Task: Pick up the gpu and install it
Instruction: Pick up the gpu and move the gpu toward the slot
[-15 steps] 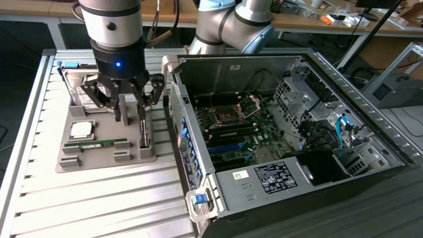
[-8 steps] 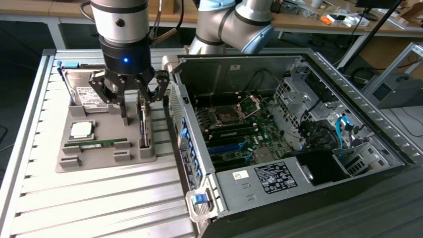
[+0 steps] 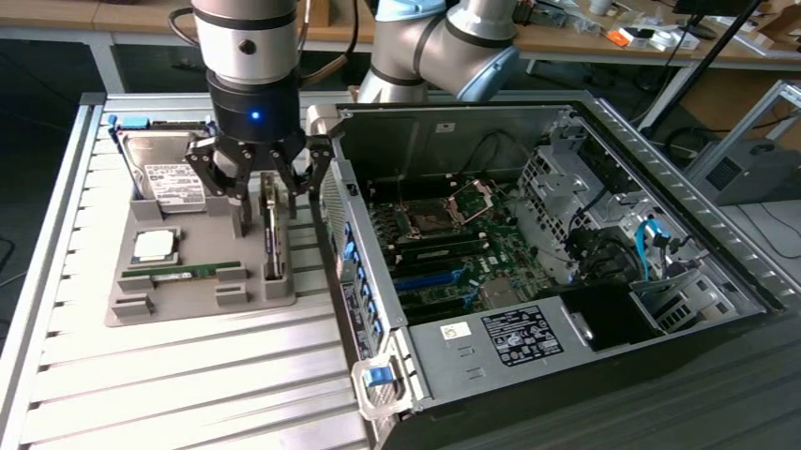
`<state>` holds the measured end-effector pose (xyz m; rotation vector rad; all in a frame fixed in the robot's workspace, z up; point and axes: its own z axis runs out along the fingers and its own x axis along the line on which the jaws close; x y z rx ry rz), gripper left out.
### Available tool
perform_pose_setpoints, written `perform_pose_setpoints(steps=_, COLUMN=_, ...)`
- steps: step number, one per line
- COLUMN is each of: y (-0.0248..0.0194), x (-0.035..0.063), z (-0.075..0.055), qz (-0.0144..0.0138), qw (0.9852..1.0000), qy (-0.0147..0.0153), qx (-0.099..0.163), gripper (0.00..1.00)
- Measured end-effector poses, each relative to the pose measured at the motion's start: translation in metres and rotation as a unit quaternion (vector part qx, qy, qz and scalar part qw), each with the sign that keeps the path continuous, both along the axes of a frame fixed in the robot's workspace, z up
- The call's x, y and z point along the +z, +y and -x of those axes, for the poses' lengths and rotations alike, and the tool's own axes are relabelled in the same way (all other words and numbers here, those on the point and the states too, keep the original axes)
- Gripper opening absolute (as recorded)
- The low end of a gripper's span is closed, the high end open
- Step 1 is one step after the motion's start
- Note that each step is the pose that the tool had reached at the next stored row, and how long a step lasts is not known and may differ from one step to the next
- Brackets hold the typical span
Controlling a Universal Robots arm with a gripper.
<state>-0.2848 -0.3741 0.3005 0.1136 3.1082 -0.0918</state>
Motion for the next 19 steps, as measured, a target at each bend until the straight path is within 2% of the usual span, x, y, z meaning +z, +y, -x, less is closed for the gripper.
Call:
perform_pose_setpoints(steps=6, y=0.0141, x=-0.0036, z=-0.002, qz=0.0045, qw=1.0000, qy=0.0000, qx=0.000, gripper=0.54)
perform_pose_setpoints(steps=9, y=0.0176, x=-0.0061, z=-0.003, qz=0.0061, qw=1.0000, qy=0.0000, qx=0.000, gripper=0.54)
perform_pose_setpoints(steps=19, y=0.0266, x=-0.0173, z=-0.003, qz=0.0086, qw=1.0000, qy=0.0001, qx=0.000, gripper=0.54)
